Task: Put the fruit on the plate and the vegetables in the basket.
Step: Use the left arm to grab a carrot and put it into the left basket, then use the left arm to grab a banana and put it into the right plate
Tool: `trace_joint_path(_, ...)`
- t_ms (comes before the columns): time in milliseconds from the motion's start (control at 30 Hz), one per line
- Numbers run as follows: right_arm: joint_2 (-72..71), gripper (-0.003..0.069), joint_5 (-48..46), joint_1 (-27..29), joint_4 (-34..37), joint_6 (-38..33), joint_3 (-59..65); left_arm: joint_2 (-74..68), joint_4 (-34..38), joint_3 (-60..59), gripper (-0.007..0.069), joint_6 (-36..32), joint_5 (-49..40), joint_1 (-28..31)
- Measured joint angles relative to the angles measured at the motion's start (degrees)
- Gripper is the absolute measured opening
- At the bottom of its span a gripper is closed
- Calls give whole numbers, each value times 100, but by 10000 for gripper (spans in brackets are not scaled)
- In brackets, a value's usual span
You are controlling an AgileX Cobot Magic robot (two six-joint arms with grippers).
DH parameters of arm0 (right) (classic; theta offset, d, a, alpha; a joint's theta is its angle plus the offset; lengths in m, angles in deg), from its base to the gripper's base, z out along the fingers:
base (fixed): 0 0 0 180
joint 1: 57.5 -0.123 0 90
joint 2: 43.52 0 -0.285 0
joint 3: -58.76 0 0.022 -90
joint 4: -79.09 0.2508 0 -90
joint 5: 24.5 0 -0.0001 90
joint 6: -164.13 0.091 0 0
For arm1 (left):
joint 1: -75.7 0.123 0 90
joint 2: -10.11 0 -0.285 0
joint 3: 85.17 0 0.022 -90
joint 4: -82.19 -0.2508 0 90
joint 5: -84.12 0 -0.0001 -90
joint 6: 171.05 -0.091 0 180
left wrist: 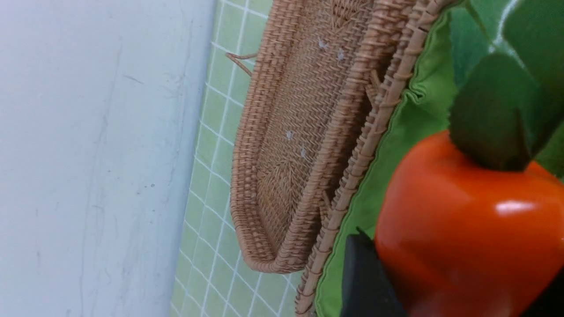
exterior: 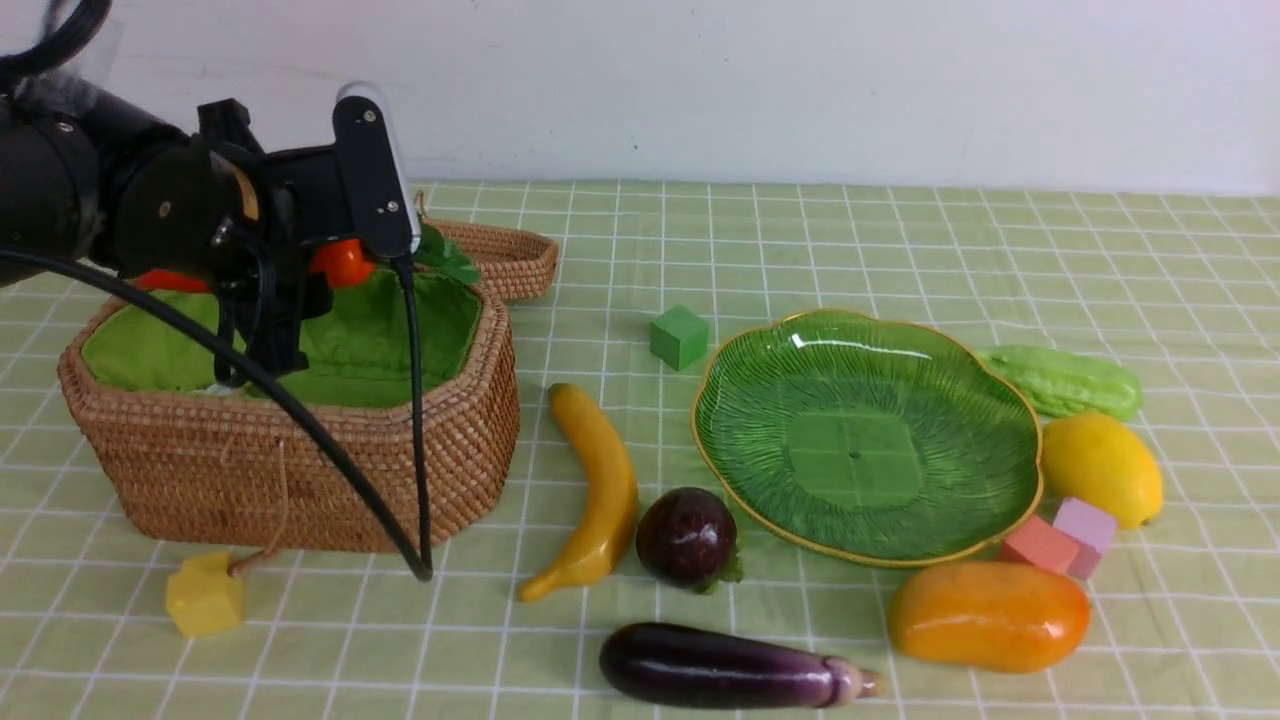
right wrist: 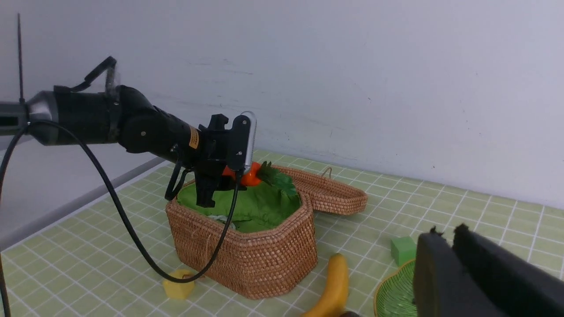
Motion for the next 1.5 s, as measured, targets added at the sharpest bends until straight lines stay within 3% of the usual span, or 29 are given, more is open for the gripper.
trace_joint_path(267, 0, 65, 0, 0, 0, 0, 0, 0, -51, 0, 384, 95, -27, 0)
trace_joint_path(500, 0, 72, 0, 0, 0, 0, 0, 37, -45, 0, 496, 313, -365, 0)
trace_joint_path(700, 0, 73, 0, 0, 0, 0, 0, 249, 315, 0, 521, 487, -446, 0)
trace_joint_path(767, 0, 73, 5, 0, 0, 0, 0, 361, 797, 0, 501, 865, -548, 0)
trace_joint_path(900, 0, 74, 5, 0, 0, 0, 0, 616, 2027, 0, 379, 1705, -797, -6)
trace_joint_path(933, 0, 75, 5, 0, 0, 0, 0, 739, 2842, 0, 285, 2193, -1124, -86)
trace_joint_path(967, 0, 76, -1, 0, 0, 0, 0, 794, 3186, 0, 221, 2381, -1319, -150)
trace_joint_path(1100, 0, 76, -13, 0, 0, 0, 0, 808, 4270, 0, 11, 2999, -2387, -779)
trace_joint_path(1133, 0, 76, -16, 0, 0, 0, 0, 779, 4353, 0, -13, 3182, -2516, -1003)
trace_joint_path(1233, 0, 76, -16, 0, 0, 0, 0, 575, 4366, 23, -13, 3745, -2651, -1567)
trace_joint_path(1333, 0, 76, -24, 0, 0, 0, 0, 182, 3936, 227, 0, 4444, -2576, -1987)
trace_joint_path(1467, 0, 76, -71, 0, 0, 0, 0, -414, 3385, 733, 86, 5320, -2626, -2102)
trace_joint_path(1500, 0, 76, -93, 0, 0, 0, 0, -735, 3079, 1056, 155, 5775, -2690, -2102)
